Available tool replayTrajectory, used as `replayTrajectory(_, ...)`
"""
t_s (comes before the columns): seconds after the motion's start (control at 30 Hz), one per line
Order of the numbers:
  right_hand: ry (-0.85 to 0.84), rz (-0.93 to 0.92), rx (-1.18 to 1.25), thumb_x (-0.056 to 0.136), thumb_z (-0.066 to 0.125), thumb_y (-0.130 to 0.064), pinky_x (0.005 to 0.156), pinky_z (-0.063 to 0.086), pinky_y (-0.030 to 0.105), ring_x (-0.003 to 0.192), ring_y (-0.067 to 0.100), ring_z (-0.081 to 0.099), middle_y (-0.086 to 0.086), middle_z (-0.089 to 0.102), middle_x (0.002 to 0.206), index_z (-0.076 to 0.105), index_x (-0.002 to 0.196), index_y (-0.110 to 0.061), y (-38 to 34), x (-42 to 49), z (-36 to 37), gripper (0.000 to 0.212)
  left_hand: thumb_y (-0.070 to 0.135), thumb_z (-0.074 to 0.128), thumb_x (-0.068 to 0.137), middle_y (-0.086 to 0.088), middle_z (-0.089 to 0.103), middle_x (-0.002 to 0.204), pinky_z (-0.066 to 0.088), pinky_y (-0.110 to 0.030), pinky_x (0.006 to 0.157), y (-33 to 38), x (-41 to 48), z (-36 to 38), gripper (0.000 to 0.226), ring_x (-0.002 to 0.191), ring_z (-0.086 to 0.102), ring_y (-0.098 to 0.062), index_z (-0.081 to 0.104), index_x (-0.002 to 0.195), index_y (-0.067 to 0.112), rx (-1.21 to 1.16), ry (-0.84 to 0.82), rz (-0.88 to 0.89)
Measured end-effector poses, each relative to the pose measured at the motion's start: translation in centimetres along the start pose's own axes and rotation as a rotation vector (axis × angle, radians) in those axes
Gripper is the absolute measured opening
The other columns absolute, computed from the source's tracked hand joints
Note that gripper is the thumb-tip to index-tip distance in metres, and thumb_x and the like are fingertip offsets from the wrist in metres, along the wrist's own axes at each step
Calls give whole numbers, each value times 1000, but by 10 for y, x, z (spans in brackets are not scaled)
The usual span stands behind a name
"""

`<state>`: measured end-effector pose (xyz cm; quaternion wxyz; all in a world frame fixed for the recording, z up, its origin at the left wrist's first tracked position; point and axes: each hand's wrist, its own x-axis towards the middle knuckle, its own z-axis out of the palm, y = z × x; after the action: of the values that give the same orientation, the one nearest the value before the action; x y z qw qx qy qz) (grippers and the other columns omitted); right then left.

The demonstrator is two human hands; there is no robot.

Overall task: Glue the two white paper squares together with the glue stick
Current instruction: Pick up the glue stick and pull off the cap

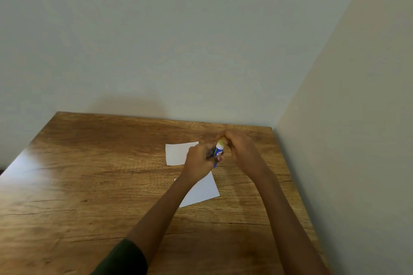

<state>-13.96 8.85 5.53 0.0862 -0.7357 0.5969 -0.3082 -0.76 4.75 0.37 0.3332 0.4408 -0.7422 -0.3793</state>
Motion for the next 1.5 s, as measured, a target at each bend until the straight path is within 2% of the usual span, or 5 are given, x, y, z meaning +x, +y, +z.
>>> replayTrajectory(0.13,124,46,-37,87,49,4,73,44,19,85,13,55,-2,59,94,62,104,-7,17,2,-4,23,26,70,81,-10,70,94,37,-14,64,-5,-1,-6,31,77,55,-12,67,104,5,18,61,-66)
replayTrajectory(0.93,52,282,-348,89,57,-16,81,46,34,102,26,54,11,61,115,57,112,-8,78,-17,35,24,28,75,75,-8,71,89,39,-13,65,-14,-16,-15,37,74,57,-10,70,102,3,-222,293,-237)
replayTrajectory(1.07,131,286,-84,88,61,-24,90,42,32,110,21,52,6,60,120,57,117,-10,49,-24,45,33,28,77,73,-2,63,65,43,-24,68,-9,-12,-15,25,66,55,-8,71,85,7,-416,300,-342)
replayTrajectory(1.3,119,382,414,84,68,-28,61,46,10,74,0,59,-17,61,81,61,101,-14,-5,-26,56,23,33,74,75,-2,72,95,44,-30,80,-3,-10,-16,32,90,63,-14,72,98,12,-710,336,-525)
replayTrajectory(1.5,179,384,396,89,62,-23,61,45,25,69,14,57,-1,64,79,62,92,-12,-11,-20,66,11,31,73,76,-1,73,87,50,-32,88,-2,-10,-19,14,93,65,-16,73,83,18,-732,316,-478)
